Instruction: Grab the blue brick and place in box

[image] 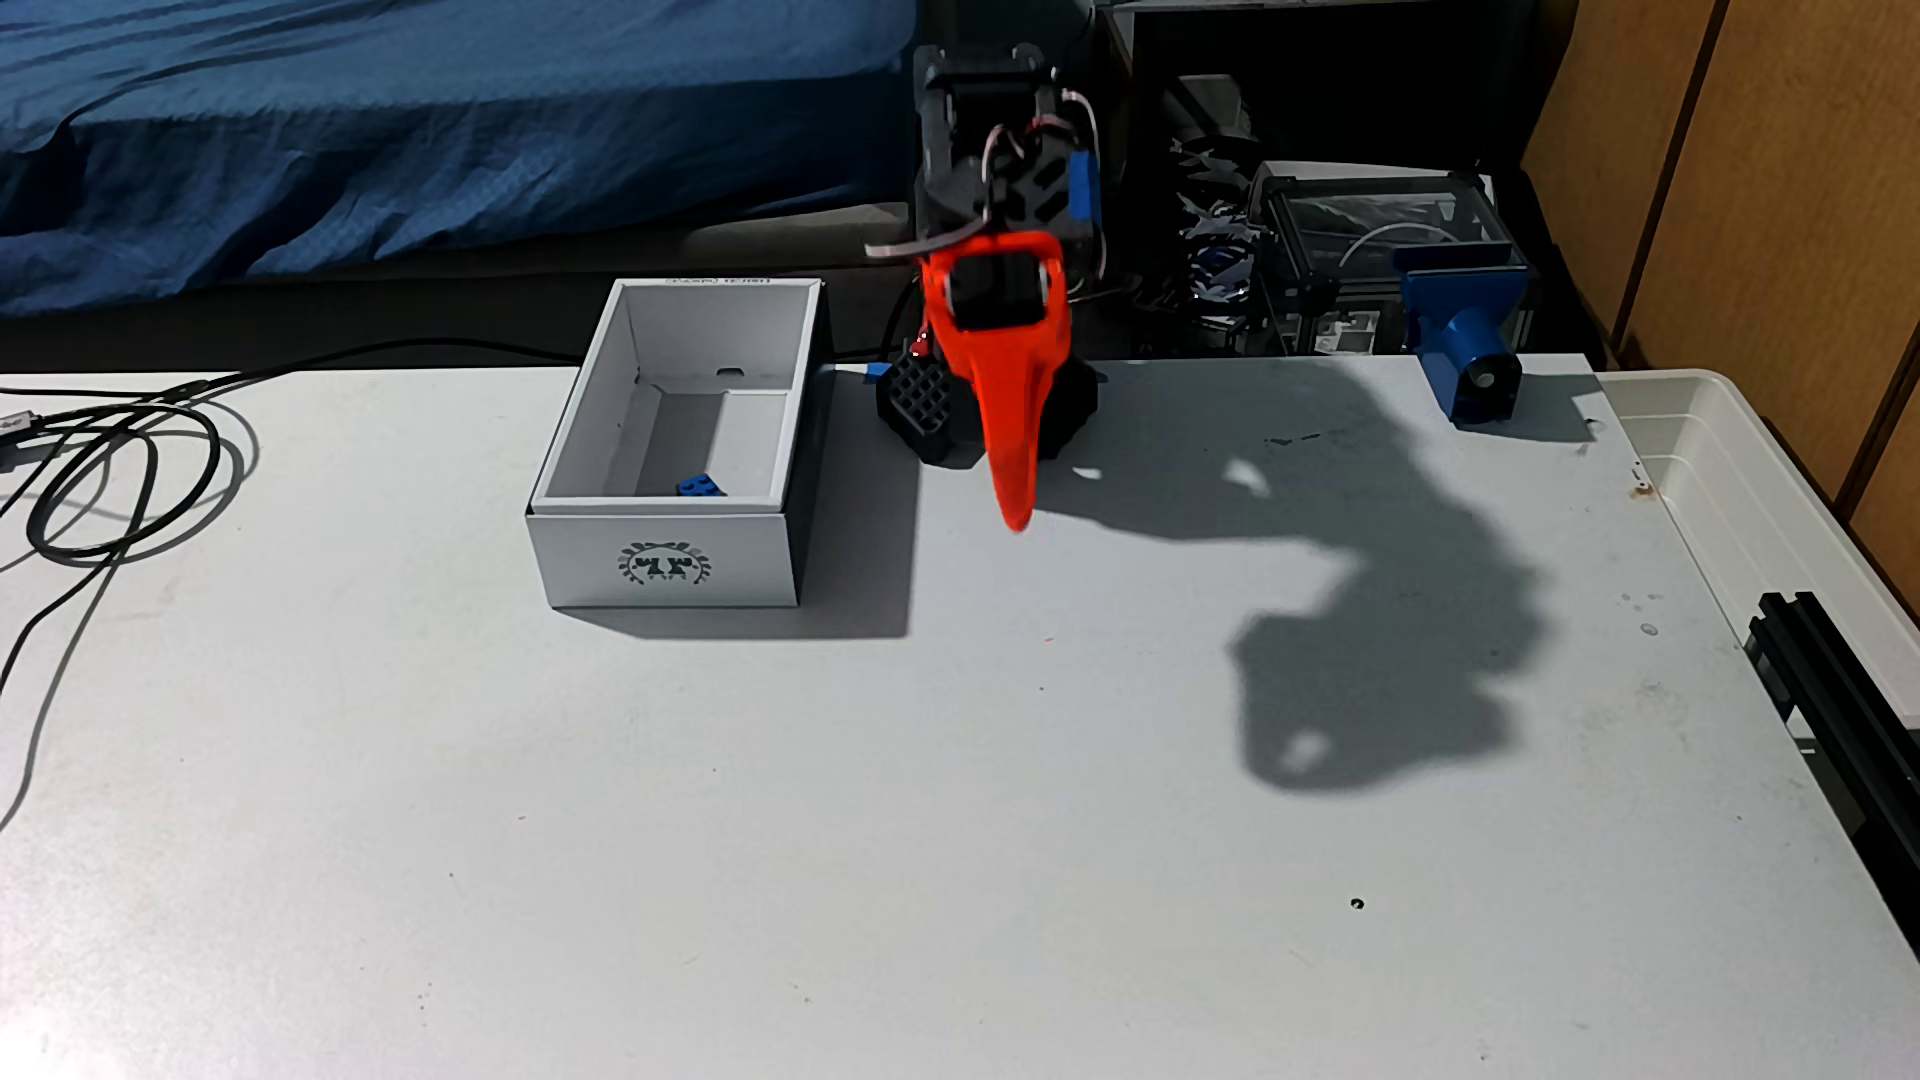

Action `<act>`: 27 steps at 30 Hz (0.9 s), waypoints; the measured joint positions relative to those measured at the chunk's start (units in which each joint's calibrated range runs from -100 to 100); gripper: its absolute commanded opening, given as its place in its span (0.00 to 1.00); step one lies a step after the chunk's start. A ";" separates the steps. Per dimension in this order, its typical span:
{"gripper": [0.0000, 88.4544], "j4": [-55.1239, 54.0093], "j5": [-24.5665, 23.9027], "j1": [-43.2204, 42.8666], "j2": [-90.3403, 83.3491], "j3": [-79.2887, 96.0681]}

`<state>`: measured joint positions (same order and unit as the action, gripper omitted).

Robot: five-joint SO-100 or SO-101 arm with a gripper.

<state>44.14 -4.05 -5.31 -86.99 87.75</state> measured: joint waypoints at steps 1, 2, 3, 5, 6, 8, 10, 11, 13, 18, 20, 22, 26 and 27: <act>0.01 0.00 0.37 0.00 -1.18 1.61; 0.01 0.00 0.63 0.00 -2.11 3.22; 0.01 0.00 0.74 0.00 -3.12 4.92; 0.01 0.35 0.89 0.22 -4.90 8.40; 0.01 0.53 0.89 0.66 -5.66 9.48; 0.01 1.49 0.89 1.03 -7.09 9.83; 0.01 2.90 0.89 1.55 -8.19 10.37; 0.01 3.69 0.95 1.92 -8.70 10.82; 0.01 5.71 1.00 2.29 -9.21 10.91; 0.01 9.31 1.00 2.36 -9.71 10.91; 0.01 9.57 1.00 2.51 -10.05 10.91; 0.01 9.57 1.00 2.51 -10.56 10.91; 0.01 9.57 1.00 2.51 -11.40 10.91; 0.01 9.57 1.00 2.51 -11.40 10.91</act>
<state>53.71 -3.05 -2.80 -98.40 98.66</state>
